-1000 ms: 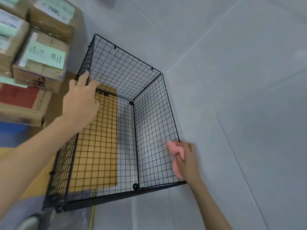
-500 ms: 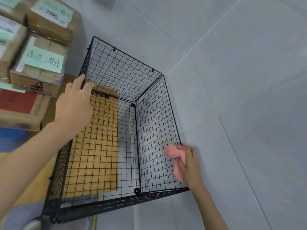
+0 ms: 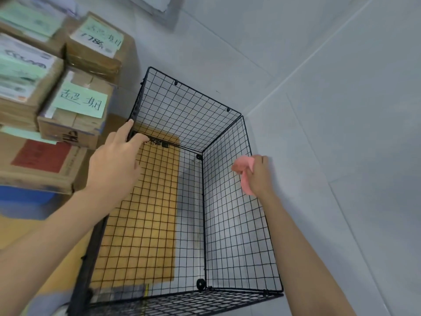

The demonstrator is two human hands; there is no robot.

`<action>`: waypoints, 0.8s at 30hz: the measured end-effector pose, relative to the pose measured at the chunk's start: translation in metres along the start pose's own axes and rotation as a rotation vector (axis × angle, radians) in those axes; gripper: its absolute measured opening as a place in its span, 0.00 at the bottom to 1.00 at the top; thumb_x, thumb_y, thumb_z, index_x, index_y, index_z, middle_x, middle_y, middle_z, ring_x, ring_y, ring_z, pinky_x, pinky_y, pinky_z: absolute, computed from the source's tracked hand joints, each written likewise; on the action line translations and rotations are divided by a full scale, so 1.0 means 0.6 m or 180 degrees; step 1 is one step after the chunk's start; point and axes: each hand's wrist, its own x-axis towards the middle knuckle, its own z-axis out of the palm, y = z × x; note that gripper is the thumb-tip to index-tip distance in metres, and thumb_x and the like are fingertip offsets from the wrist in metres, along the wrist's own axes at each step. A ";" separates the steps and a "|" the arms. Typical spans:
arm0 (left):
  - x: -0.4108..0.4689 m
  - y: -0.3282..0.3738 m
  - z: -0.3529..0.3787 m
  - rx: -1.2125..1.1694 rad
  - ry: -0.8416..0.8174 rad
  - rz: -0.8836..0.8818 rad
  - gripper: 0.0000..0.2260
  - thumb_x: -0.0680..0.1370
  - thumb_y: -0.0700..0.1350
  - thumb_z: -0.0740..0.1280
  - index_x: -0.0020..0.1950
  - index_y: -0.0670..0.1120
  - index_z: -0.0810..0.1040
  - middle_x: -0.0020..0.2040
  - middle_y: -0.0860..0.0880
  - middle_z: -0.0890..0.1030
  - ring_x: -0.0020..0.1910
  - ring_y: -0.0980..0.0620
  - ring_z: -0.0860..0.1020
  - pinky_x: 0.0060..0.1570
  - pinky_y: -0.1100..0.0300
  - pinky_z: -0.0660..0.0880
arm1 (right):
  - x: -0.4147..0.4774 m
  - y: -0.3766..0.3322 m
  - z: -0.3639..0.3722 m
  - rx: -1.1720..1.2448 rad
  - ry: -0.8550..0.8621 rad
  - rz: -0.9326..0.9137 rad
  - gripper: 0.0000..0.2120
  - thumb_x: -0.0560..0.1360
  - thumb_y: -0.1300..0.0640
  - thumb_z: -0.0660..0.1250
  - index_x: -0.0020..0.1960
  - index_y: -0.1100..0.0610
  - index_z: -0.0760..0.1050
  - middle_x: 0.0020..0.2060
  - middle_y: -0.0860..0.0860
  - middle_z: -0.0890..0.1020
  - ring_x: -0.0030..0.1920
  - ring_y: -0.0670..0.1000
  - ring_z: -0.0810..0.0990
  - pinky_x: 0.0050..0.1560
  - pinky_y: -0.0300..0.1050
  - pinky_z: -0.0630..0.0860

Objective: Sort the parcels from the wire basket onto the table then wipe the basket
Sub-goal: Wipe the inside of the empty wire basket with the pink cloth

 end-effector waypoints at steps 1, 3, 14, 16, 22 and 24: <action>0.000 0.000 0.002 0.0007 -0.0004 0.0010 0.26 0.69 0.30 0.71 0.66 0.44 0.75 0.76 0.40 0.65 0.65 0.37 0.71 0.43 0.44 0.77 | -0.012 -0.001 -0.002 0.0038 0.0003 -0.0004 0.15 0.75 0.67 0.59 0.61 0.67 0.70 0.57 0.58 0.71 0.53 0.50 0.68 0.52 0.37 0.64; 0.003 -0.002 0.003 0.0029 -0.0001 0.0027 0.27 0.68 0.30 0.72 0.66 0.43 0.75 0.75 0.40 0.66 0.64 0.36 0.71 0.45 0.41 0.76 | -0.053 0.006 -0.007 0.0082 0.0018 -0.0013 0.16 0.74 0.69 0.60 0.62 0.64 0.70 0.57 0.57 0.71 0.54 0.48 0.67 0.55 0.40 0.66; -0.003 0.006 0.006 -0.0547 -0.0069 0.0111 0.28 0.72 0.29 0.68 0.70 0.44 0.70 0.77 0.48 0.62 0.60 0.42 0.76 0.40 0.51 0.79 | -0.115 -0.017 -0.061 0.0322 -0.0255 -0.0555 0.17 0.64 0.68 0.56 0.41 0.57 0.83 0.33 0.49 0.83 0.38 0.41 0.83 0.40 0.43 0.81; -0.004 0.004 0.005 -0.0575 -0.0074 0.0067 0.27 0.72 0.28 0.67 0.70 0.44 0.70 0.78 0.49 0.61 0.55 0.42 0.78 0.40 0.51 0.78 | -0.082 -0.021 -0.055 0.0498 -0.0087 -0.0427 0.18 0.65 0.74 0.58 0.38 0.56 0.80 0.33 0.40 0.80 0.39 0.32 0.80 0.40 0.26 0.75; -0.005 -0.004 -0.001 -0.0497 0.0032 -0.0152 0.25 0.73 0.26 0.65 0.68 0.43 0.73 0.78 0.51 0.62 0.58 0.41 0.77 0.37 0.48 0.78 | -0.034 -0.042 -0.047 0.0345 0.0146 -0.0602 0.19 0.63 0.76 0.61 0.41 0.58 0.84 0.35 0.40 0.78 0.36 0.34 0.77 0.41 0.20 0.68; -0.006 -0.009 -0.005 -0.0451 0.0071 -0.0217 0.24 0.73 0.26 0.64 0.67 0.42 0.73 0.78 0.51 0.63 0.59 0.40 0.77 0.36 0.47 0.78 | -0.015 -0.042 -0.037 0.0272 0.0069 -0.0607 0.20 0.66 0.72 0.60 0.44 0.51 0.82 0.41 0.40 0.80 0.43 0.39 0.79 0.48 0.27 0.73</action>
